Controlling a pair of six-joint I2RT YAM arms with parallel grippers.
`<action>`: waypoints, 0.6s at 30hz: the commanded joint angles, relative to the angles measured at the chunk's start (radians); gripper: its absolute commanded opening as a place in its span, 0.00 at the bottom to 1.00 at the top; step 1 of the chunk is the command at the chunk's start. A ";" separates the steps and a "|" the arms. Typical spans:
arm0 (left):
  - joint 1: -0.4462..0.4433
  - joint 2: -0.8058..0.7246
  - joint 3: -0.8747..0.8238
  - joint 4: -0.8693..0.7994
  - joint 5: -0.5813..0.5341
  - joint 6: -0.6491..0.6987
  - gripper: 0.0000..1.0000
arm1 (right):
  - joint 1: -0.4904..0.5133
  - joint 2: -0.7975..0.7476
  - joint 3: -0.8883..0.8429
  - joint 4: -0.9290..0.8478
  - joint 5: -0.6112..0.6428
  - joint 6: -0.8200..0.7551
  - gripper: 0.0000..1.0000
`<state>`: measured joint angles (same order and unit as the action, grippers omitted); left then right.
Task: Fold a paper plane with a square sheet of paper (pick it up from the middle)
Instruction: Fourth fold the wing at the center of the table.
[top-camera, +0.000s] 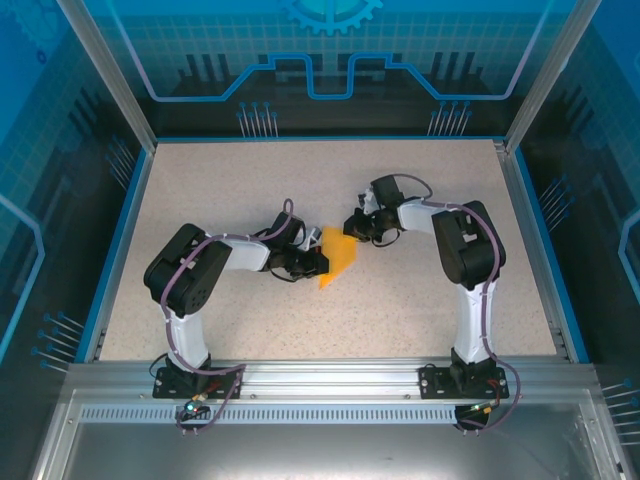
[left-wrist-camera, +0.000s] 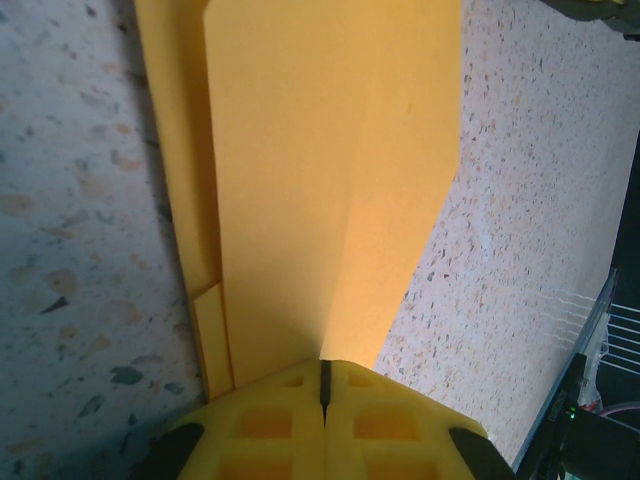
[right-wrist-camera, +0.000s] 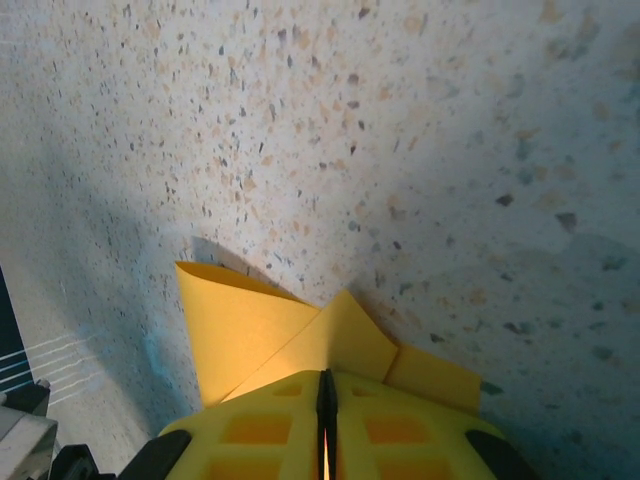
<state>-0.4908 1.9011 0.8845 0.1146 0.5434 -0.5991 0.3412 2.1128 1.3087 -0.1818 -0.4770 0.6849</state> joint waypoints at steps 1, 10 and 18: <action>-0.006 0.099 -0.083 -0.217 -0.101 0.041 0.00 | -0.033 0.042 0.045 -0.023 0.092 0.022 0.12; -0.006 0.095 -0.086 -0.220 -0.099 0.046 0.00 | -0.066 0.080 0.117 -0.091 0.089 0.077 0.14; -0.006 0.082 -0.091 -0.211 -0.084 0.042 0.00 | -0.079 0.046 0.099 -0.079 0.041 0.051 0.18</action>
<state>-0.4896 1.9007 0.8745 0.1261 0.5480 -0.5957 0.2913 2.1647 1.4151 -0.2432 -0.4549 0.7536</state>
